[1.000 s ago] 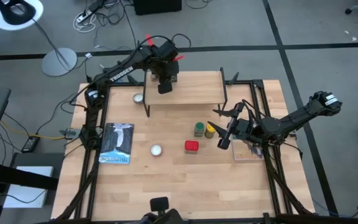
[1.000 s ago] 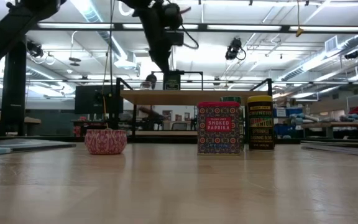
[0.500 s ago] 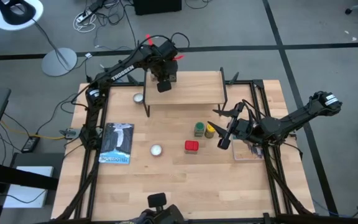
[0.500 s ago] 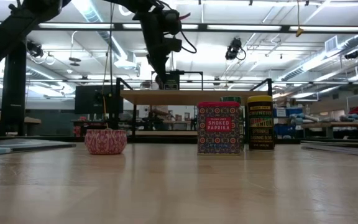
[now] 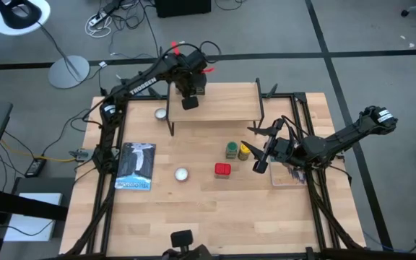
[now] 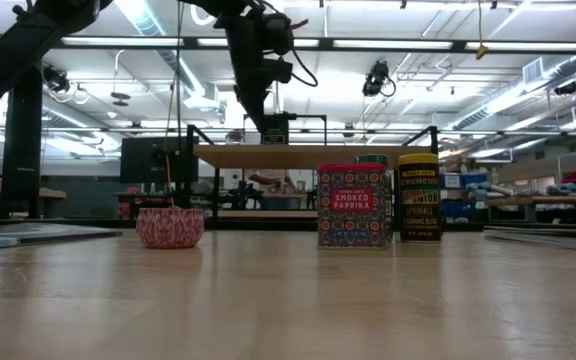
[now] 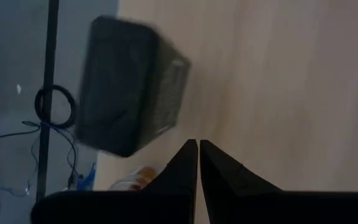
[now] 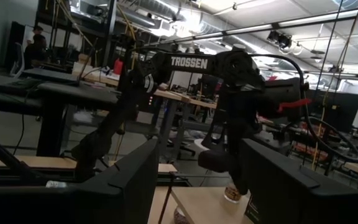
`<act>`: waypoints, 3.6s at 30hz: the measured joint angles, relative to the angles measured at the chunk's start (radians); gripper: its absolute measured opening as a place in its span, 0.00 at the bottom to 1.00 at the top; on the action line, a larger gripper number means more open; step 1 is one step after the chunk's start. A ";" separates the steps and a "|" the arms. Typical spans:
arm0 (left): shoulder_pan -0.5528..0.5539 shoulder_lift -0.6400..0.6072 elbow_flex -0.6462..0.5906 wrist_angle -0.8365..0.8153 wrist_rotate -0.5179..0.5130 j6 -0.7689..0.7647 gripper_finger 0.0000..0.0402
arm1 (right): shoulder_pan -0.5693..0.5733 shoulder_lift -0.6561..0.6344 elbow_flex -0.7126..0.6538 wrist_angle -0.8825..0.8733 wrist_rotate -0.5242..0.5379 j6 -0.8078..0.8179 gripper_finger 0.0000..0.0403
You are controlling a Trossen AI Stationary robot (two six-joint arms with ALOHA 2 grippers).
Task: Shelf spices
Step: Put the black seasoning can on the shelf, then put the red seasoning can on the shelf
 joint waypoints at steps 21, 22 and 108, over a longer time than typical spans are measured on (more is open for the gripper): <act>-0.021 -0.006 -0.108 0.451 0.120 0.134 0.10 | -0.004 0.000 0.000 -0.016 0.000 0.000 0.56; -0.021 -0.006 -0.116 0.467 0.122 0.134 0.11 | -0.004 0.000 0.000 -0.016 0.000 0.000 0.56; -0.527 0.011 -0.298 0.461 -0.066 -0.353 0.50 | 0.063 -0.036 0.000 -0.059 0.263 -0.105 0.52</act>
